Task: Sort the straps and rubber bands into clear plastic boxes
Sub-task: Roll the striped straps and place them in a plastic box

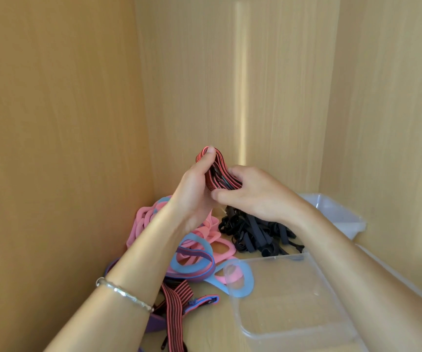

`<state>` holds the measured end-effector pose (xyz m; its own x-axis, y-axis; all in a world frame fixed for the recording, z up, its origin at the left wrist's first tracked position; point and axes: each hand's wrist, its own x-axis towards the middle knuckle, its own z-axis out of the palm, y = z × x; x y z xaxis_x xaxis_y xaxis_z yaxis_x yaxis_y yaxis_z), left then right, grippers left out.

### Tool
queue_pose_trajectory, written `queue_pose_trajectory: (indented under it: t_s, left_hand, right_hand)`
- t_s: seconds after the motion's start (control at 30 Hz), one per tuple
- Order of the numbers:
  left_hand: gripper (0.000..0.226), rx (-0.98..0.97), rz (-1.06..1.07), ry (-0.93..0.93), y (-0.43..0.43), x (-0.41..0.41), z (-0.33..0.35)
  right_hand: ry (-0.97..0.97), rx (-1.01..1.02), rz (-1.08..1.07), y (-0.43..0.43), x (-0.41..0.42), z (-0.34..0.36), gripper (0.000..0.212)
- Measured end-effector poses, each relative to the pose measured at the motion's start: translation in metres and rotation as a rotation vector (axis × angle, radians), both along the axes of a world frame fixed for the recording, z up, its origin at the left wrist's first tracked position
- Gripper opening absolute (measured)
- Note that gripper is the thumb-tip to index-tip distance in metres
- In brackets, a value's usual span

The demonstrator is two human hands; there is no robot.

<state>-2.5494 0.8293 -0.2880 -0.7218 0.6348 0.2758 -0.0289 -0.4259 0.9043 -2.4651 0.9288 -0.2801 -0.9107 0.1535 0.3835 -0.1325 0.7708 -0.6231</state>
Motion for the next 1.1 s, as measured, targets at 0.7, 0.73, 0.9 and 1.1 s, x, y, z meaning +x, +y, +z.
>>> queue_pose_trajectory:
  t_s: [0.7,0.73,0.9,1.1]
  left_hand:
    - [0.057,-0.582,0.109,0.640,-0.053,0.037,-0.031]
    - [0.058,-0.607,0.093,0.660,-0.052,0.042,-0.037]
    - [0.051,-0.861,-0.010,0.826,-0.042,0.067,-0.054]
    - [0.044,-1.024,0.131,1.178,-0.028,0.073,-0.065]
  right_hand:
    - [-0.501,0.060,0.200,0.034,0.055,0.022,0.044]
    - [-0.532,0.046,0.217,0.036,0.060,0.016,0.043]
    - [-0.684,0.024,0.237,0.049,0.085,-0.019,0.041]
    - [-0.761,0.241,0.159,0.041,0.083,-0.039,0.038]
